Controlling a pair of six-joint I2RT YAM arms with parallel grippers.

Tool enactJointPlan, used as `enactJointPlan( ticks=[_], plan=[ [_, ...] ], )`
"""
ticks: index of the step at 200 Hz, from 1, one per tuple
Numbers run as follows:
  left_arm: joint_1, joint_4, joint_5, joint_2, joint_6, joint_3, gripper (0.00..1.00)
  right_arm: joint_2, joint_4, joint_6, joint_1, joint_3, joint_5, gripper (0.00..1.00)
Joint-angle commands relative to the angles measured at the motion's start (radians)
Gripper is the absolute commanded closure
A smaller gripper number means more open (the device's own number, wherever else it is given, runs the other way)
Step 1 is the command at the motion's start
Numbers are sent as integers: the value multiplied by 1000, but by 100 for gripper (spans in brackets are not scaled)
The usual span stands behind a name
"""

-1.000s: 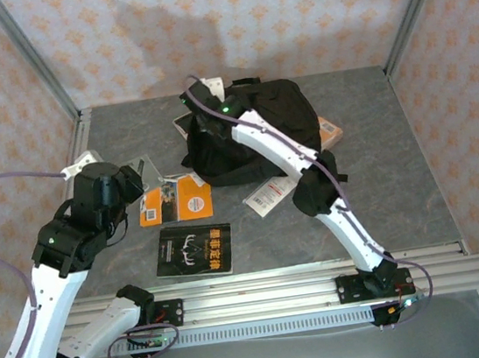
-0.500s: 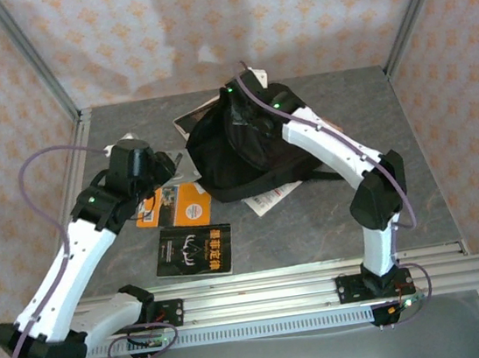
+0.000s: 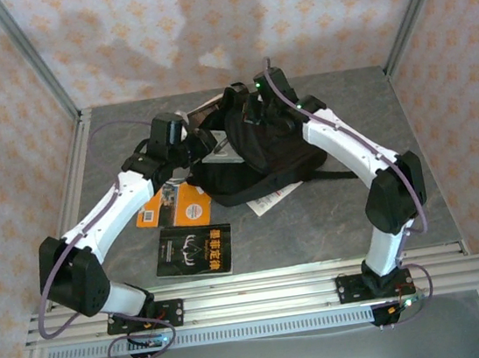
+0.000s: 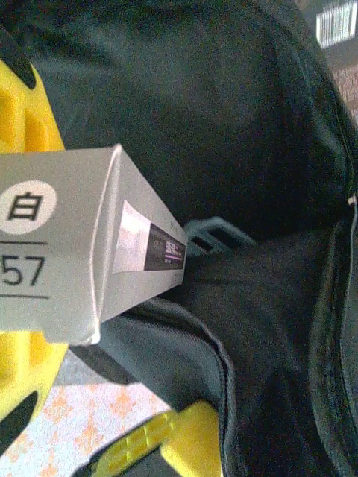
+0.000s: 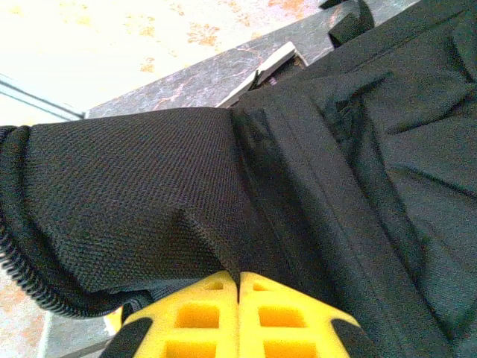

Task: Pack the student bag
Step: Place the pencil case in the student bag.

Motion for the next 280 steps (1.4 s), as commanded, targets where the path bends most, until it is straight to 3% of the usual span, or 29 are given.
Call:
enactJointPlan(
  ticks=[1,8,27,40,79,116,154,167,179,198,234,254,280],
  plan=[
    [12,226,95,-22,-9,11,69,-65,52,11,-13,-5,-87,100],
    [12,248,112,-16,-10,13,69,-71,47,2,-15,-6,-91,96],
    [12,299,149,-2,-26,14,69,-75,-5,-25,-24,20,-92,48],
    [12,320,152,3,-40,9,69,-74,-49,-46,-29,45,-82,34],
    [8,364,163,35,-75,3,70,-51,-141,-106,-44,113,-108,22],
    [-16,351,160,65,-69,19,70,18,-189,-113,-77,179,-191,21],
    [-26,335,144,72,-67,16,71,97,-281,-164,-81,236,-184,31],
    [-26,325,138,68,-61,13,71,98,-275,-162,-88,221,-167,38],
    [-26,317,137,65,-56,10,71,103,-267,-154,-95,219,-173,56],
    [-23,278,122,53,-53,12,72,108,-295,-157,-95,249,-111,100],
    [-4,-27,-28,21,33,68,75,84,-384,-158,-95,374,116,100],
    [-5,-98,-53,35,60,81,75,69,-387,-162,-95,415,105,100],
    [-6,-59,-31,88,20,90,75,66,-408,-150,-93,456,77,100]
  ],
)
